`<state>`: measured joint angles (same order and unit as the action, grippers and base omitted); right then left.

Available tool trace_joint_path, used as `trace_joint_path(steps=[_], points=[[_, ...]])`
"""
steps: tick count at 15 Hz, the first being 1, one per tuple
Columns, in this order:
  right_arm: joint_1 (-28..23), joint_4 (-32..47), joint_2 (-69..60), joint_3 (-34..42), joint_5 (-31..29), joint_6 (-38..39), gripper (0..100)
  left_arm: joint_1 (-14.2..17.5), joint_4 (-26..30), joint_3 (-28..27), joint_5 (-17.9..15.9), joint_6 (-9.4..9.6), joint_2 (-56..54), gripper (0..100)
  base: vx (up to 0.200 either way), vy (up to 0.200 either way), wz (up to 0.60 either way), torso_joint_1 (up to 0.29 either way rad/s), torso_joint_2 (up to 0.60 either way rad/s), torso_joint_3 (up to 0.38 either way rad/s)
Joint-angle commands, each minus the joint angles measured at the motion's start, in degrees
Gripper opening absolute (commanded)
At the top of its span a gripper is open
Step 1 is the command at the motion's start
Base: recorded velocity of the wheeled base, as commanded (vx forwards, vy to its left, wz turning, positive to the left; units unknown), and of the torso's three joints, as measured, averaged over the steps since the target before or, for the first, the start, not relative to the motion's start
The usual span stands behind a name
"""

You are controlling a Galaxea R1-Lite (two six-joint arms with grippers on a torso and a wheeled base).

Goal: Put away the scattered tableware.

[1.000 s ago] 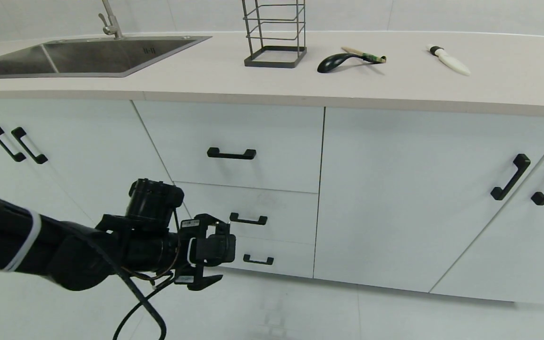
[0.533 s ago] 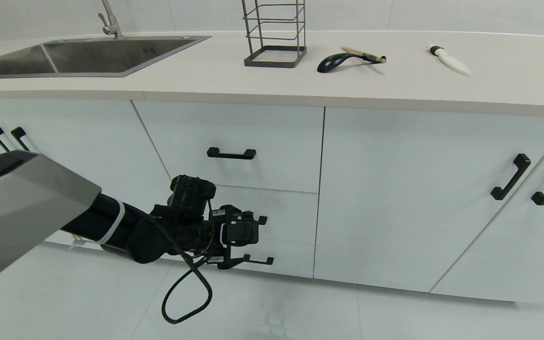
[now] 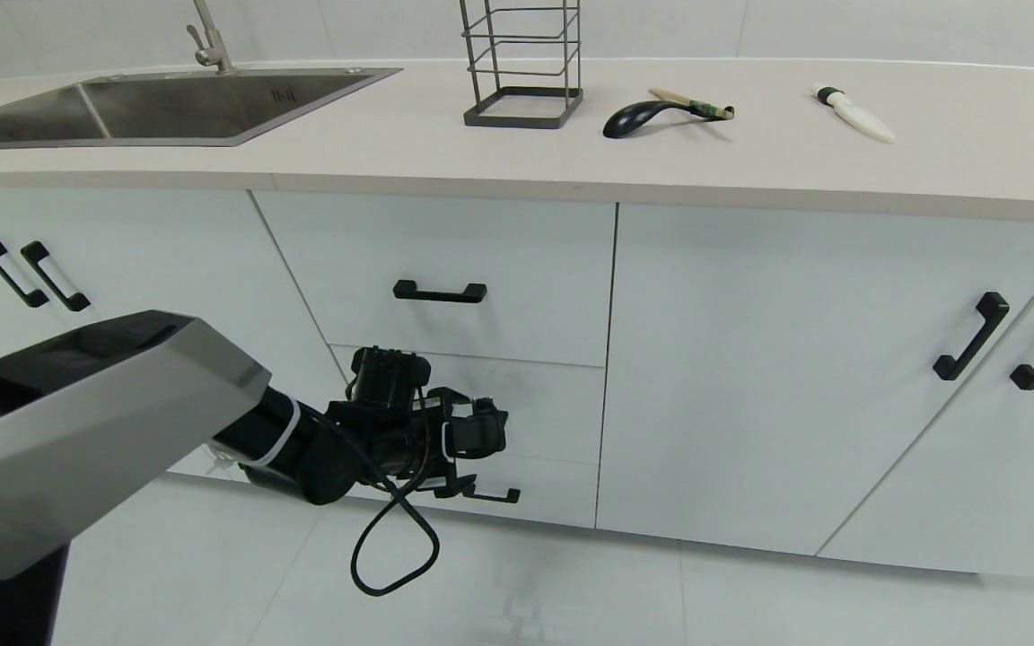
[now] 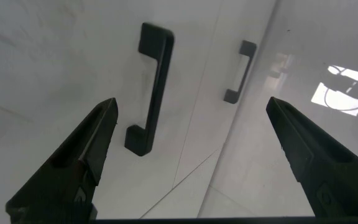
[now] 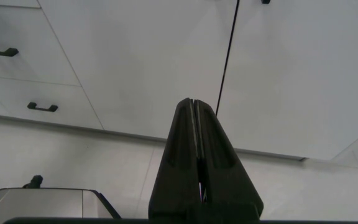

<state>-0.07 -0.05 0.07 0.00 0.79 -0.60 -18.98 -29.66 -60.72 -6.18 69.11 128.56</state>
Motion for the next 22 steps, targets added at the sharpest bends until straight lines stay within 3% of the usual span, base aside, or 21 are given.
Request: trace_joint_path(steps=[1,7,11,15,19,22], points=[[-0.01,-0.04,-0.07,0.00,0.00,-0.02,0,0.00,-0.22,-0.19,0.12,-0.38,1.96,100,0.000,0.000,0.00,0.000,0.00,0.000],[-0.01,-0.04,-0.07,0.00,0.00,-0.02,0,0.00,-0.14,-5.02,0.03,-0.55,5.65,100,0.000,0.000,0.00,0.000,0.00,0.000],[-0.01,-0.04,-0.07,0.00,0.00,-0.02,0,-0.09,0.13,-4.76,-0.59,-0.38,6.88,100,0.000,0.000,0.00,0.000,0.00,0.000],[-0.01,-0.04,-0.07,0.00,0.00,-0.02,0,-0.44,0.39,3.59,-1.91,-0.11,4.94,100,0.000,0.000,0.00,0.000,0.00,0.000],[-0.01,-0.04,-0.07,0.00,0.00,-0.02,0,-0.44,0.39,6.67,-1.99,-0.11,1.96,100,0.000,0.000,0.00,0.000,0.00,0.000],[-0.01,-0.04,-0.07,0.00,0.00,-0.02,0,-2.11,-0.14,12.73,-1.91,-0.11,-2.97,100,0.000,0.000,0.00,0.000,0.00,0.000]])
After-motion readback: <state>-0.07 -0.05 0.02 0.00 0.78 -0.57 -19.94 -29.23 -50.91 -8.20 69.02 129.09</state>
